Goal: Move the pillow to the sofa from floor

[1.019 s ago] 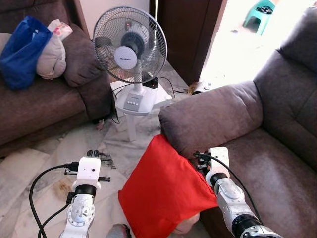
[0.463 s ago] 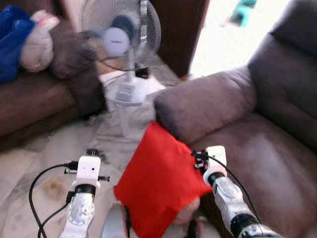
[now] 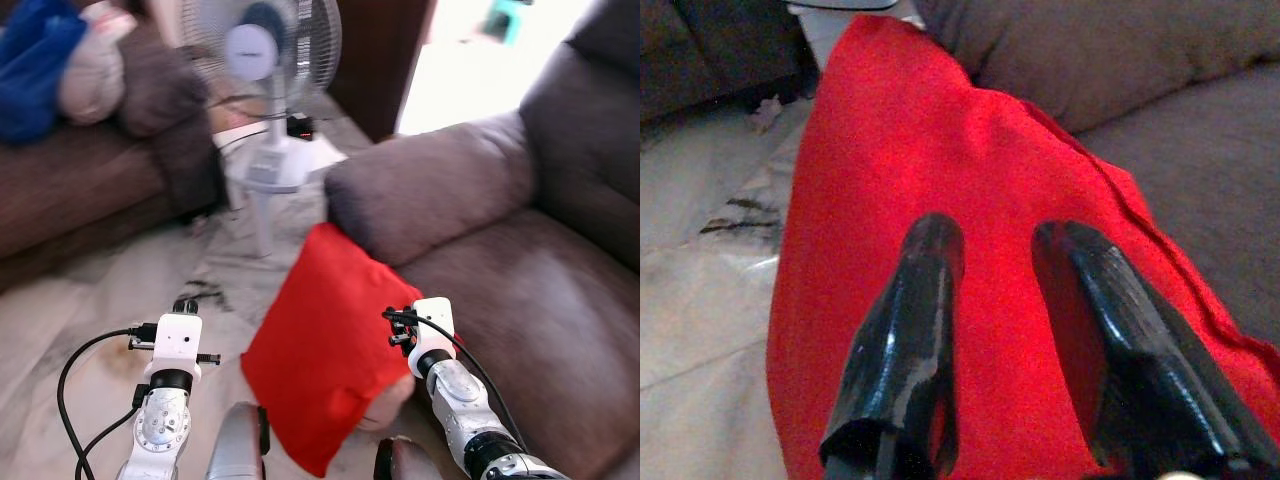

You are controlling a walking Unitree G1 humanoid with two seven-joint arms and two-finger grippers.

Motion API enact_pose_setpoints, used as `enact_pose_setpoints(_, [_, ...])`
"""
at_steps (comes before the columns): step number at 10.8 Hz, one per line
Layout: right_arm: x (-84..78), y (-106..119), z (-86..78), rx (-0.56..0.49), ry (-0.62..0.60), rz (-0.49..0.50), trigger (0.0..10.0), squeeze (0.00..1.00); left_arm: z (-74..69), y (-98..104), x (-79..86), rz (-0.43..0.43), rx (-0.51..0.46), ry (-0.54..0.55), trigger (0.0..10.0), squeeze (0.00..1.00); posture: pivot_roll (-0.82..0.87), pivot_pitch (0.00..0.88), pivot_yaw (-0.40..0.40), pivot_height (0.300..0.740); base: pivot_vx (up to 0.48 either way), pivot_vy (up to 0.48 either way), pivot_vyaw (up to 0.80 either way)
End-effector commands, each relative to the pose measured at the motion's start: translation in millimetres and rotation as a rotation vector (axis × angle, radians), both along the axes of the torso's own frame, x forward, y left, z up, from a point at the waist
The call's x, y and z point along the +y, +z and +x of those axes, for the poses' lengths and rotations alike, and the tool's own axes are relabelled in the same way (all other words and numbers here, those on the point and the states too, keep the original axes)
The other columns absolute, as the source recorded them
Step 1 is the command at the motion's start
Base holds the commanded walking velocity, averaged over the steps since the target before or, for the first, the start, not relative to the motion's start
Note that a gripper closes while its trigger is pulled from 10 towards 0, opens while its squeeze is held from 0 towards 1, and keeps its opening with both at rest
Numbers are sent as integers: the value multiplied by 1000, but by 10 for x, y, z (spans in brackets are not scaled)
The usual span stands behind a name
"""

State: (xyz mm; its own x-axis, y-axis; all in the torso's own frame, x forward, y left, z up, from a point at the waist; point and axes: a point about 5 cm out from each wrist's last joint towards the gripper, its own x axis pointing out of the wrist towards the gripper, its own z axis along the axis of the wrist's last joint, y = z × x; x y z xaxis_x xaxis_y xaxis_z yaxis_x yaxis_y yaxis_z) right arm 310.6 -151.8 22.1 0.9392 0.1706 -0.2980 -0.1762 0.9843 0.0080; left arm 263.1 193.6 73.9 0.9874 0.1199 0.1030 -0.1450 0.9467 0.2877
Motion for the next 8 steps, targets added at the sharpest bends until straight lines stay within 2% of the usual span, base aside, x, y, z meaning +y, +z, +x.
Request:
enact_pose_setpoints(1, [-25, -13, -4, 15, -8, -3, 10000, 0, 5, 17, -12, 2, -2, -10, 10000, 0, 151, 157, -47, 630, 0, 0, 0])
enact_pose_setpoints(3, [-19, -13, -3, 17, -4, 1, 10000, 0, 10, 19, -13, -1, 1, -19, 10000, 0, 151, 157, -47, 626, 0, 0, 0])
enact_pose_setpoints(5, [-15, -13, -5, 16, 4, -1, 10000, 0, 25, 29, -20, -15, 2, -27, 10000, 0, 152, 158, -49, 597, 0, 0, 0])
enact_pose_setpoints(8, [-9, -19, -10, 19, 10, 0, 10000, 0, 37, 62, -36, -27, -10, -32, 10000, 0, 152, 160, -49, 597, 0, 0, 0])
